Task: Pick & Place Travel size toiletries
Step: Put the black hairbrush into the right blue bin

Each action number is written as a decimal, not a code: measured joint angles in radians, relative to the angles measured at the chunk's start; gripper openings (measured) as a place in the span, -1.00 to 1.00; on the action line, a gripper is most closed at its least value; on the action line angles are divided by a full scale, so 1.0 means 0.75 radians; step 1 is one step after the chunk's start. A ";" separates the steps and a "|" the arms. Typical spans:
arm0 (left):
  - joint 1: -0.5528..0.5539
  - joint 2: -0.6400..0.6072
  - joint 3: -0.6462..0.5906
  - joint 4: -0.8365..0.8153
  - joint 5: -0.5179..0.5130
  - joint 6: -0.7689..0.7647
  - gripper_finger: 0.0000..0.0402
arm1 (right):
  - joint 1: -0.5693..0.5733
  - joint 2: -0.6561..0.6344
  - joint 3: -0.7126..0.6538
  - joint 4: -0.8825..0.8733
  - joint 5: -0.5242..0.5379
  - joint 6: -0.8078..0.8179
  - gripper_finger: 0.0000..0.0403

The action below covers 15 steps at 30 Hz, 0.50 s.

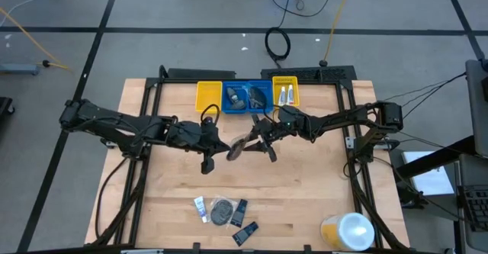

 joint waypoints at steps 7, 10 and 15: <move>0.009 0.000 0.000 0.000 0.000 0.000 -1.00 | 0.006 0.000 0.000 0.001 0.000 -0.011 -0.47; 0.008 0.000 0.000 -0.003 0.000 0.000 -1.00 | 0.007 0.000 0.000 0.000 0.000 -0.028 -0.69; 0.008 0.000 0.000 -0.009 -0.026 -0.003 -1.00 | 0.007 0.000 0.000 0.000 0.000 -0.059 -0.89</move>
